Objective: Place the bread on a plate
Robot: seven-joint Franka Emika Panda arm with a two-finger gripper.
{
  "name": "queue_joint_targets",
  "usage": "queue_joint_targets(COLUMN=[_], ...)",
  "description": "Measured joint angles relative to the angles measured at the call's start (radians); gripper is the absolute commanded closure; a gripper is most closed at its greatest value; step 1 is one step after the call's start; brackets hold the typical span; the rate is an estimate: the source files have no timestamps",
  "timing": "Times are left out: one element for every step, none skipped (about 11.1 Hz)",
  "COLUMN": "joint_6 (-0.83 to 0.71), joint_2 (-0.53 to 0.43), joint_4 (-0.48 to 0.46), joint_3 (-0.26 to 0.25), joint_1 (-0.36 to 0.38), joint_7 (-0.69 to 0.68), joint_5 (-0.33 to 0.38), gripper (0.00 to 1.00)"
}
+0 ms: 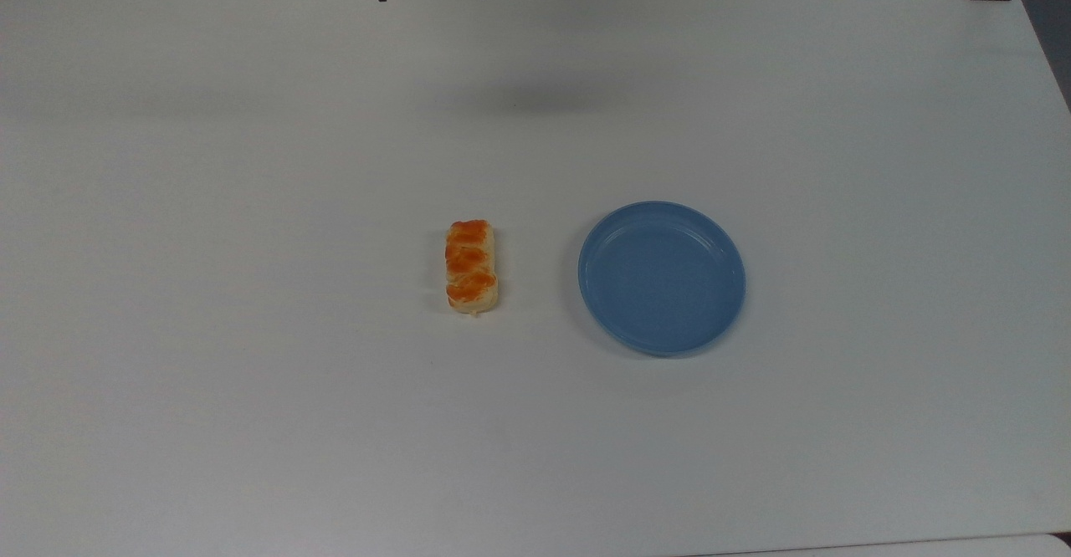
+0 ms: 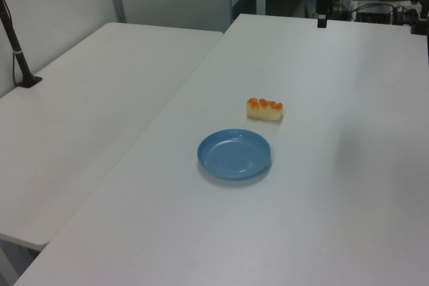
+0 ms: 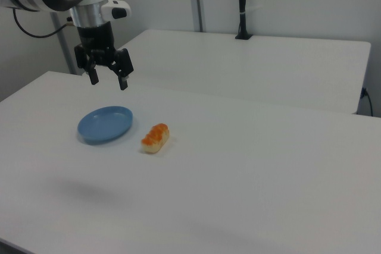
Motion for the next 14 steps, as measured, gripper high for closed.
queue_joint_targets(joint_6=[0.000,0.000,0.000,0.000,0.000,0.000,0.000,0.000,0.000,0.000,0.009,0.030,0.049,0.070], joint_2=[-0.006,-0.006,-0.006,-0.006,-0.006,-0.006,-0.006,-0.006,-0.006,-0.004,0.002,0.010,0.021,0.033], joint_4=[0.000,0.001,0.002,0.003,0.003,0.003,0.003,0.003,0.003,0.003,0.003,0.003,0.003,0.003], joint_3=[0.000,0.000,0.000,0.000,0.000,0.000,0.000,0.000,0.000,0.000,0.000,0.000,0.001,0.002], joint_1=[-0.004,-0.007,-0.011,-0.012,-0.012,-0.012,-0.012,-0.012,-0.012,-0.012,-0.012,-0.011,-0.011,-0.011], joint_7=[0.000,0.000,0.000,0.000,0.000,0.000,0.000,0.000,0.000,0.000,0.000,0.000,0.000,0.000], joint_5=[0.000,0.000,0.000,0.000,0.000,0.000,0.000,0.000,0.000,0.000,0.000,0.000,0.000,0.000], gripper=[0.00,0.00,0.00,0.00,0.00,0.00,0.00,0.00,0.00,0.00,0.00,0.00,0.00,0.00])
